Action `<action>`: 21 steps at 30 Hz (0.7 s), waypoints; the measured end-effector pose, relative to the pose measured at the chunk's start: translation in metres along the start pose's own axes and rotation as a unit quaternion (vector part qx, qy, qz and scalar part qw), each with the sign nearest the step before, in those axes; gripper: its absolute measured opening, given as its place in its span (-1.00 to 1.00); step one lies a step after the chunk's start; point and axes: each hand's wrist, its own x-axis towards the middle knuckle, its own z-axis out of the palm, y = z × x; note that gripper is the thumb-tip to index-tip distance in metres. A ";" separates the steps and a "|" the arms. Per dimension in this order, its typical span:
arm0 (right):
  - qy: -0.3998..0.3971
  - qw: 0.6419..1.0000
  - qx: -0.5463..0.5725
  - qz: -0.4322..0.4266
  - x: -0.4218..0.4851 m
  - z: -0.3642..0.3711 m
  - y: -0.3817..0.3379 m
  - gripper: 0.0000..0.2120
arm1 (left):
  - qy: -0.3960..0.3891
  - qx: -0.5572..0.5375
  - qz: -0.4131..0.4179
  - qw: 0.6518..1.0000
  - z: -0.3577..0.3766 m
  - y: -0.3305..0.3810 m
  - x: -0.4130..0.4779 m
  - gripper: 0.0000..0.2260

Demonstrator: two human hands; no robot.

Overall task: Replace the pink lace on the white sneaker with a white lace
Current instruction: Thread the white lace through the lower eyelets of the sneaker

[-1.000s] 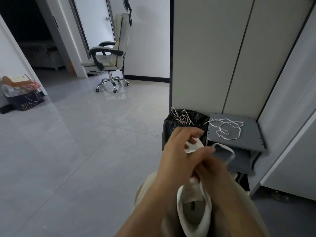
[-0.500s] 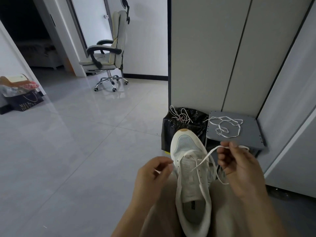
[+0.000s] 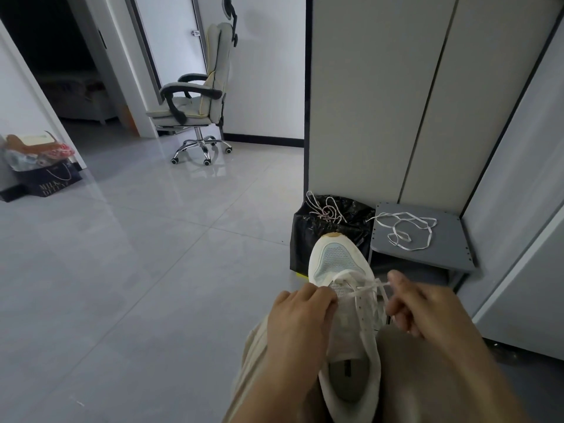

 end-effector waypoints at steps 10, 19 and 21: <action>-0.061 0.961 -0.147 -0.225 0.002 0.034 -0.006 -0.88 | -0.053 -0.249 -0.111 0.961 -0.002 -0.011 -0.001 -0.68; -0.012 0.970 -0.108 -0.216 0.011 0.041 0.001 -0.85 | -0.052 -0.309 -0.258 0.914 -0.002 -0.009 -0.001 -0.64; 0.010 0.968 -0.122 -0.218 0.014 0.044 0.006 -0.86 | -0.083 -0.289 -0.282 0.911 0.004 -0.007 -0.007 -0.64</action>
